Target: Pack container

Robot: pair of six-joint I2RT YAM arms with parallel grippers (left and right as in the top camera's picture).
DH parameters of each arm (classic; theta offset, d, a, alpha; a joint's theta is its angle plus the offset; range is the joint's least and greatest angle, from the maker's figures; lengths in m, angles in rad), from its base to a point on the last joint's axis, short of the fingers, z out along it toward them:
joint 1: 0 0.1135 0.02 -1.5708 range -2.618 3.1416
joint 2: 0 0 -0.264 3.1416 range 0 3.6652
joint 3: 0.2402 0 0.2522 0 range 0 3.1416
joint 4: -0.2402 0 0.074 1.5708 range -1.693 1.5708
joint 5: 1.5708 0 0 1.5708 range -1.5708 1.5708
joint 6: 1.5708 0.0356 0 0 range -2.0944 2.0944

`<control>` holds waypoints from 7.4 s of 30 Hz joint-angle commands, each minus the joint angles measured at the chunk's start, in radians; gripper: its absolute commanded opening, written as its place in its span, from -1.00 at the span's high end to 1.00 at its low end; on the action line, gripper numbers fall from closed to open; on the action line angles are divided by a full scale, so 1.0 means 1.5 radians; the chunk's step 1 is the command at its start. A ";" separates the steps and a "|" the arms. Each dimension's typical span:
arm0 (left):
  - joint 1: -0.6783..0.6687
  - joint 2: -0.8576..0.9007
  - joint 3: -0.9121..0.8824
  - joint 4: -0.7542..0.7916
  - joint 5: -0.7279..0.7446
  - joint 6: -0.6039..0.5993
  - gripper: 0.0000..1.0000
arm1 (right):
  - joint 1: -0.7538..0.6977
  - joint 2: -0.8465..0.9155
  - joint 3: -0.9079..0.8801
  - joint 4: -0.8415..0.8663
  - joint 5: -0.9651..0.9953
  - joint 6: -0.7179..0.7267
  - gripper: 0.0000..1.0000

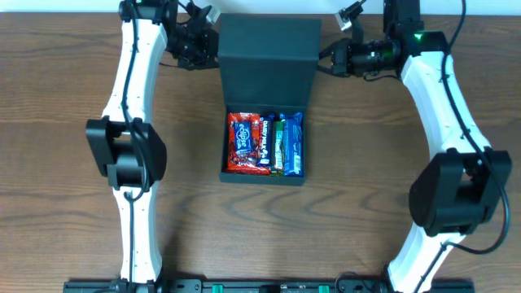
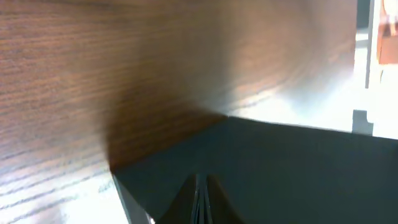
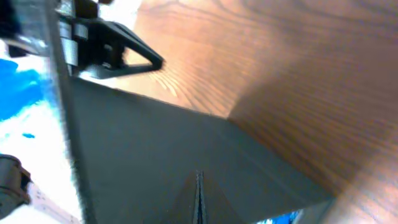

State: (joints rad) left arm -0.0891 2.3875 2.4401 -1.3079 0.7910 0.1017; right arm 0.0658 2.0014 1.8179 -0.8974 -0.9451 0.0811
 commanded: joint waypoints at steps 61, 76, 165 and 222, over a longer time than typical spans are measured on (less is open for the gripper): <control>-0.090 -0.492 -0.070 -0.254 -0.325 0.054 0.89 | 0.045 -0.444 0.009 -0.291 0.424 -0.192 0.97; -0.089 -1.027 -0.785 -0.032 -0.335 0.002 0.88 | 0.044 -0.756 -0.351 -0.308 0.438 -0.150 0.98; 0.090 -1.589 -1.530 0.521 -0.415 0.052 -0.91 | 0.044 -0.797 -0.401 -0.287 0.433 -0.089 -0.98; 0.090 -1.589 -1.530 0.521 -0.415 0.052 -0.91 | 0.026 -1.331 -1.031 0.008 0.538 -0.227 -0.99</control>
State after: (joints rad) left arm 0.0441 0.0120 0.1585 -0.5293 0.1757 0.1650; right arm 0.1192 0.0166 0.2939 -0.8955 -0.1379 -0.2470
